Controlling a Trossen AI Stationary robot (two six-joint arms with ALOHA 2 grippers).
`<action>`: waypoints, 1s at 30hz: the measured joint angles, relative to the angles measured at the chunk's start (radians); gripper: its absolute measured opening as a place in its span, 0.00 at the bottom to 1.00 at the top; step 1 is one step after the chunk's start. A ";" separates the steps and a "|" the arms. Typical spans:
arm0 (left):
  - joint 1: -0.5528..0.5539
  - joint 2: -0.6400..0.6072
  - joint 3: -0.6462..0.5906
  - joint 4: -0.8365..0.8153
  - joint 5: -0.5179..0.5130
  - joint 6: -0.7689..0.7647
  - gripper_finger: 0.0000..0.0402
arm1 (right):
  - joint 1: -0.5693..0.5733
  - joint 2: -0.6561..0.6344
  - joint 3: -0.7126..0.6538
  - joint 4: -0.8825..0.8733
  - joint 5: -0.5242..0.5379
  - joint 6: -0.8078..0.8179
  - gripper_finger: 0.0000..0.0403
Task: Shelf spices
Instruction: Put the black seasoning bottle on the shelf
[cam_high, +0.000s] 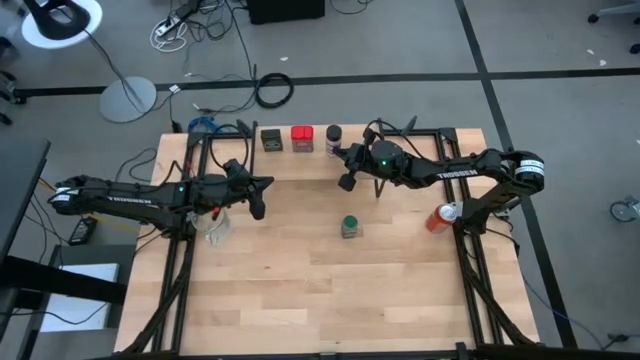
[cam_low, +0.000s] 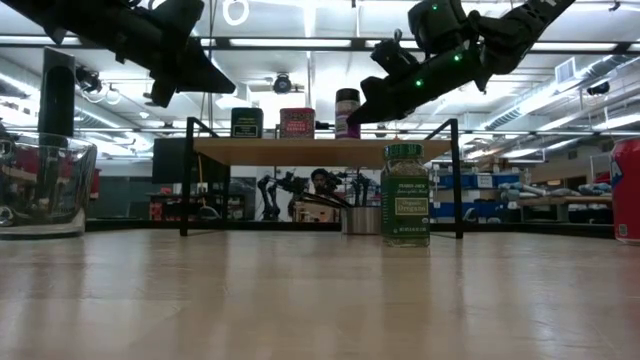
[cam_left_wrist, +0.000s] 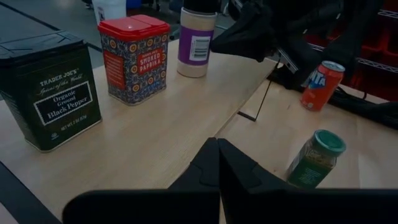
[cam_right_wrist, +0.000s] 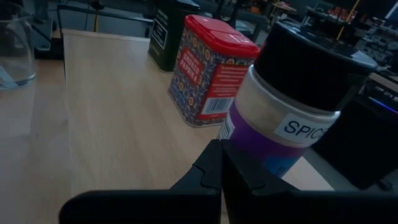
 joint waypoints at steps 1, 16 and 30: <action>0.000 0.000 0.000 0.000 0.000 0.000 0.00 | -0.001 0.000 0.000 -0.002 0.000 0.000 0.00; 0.000 0.000 0.000 -0.006 0.000 -0.001 0.00 | -0.020 0.000 0.000 -0.001 0.000 0.000 0.00; 0.000 0.000 0.000 -0.006 0.011 -0.002 0.00 | 0.016 0.000 0.000 0.009 -0.008 0.000 0.00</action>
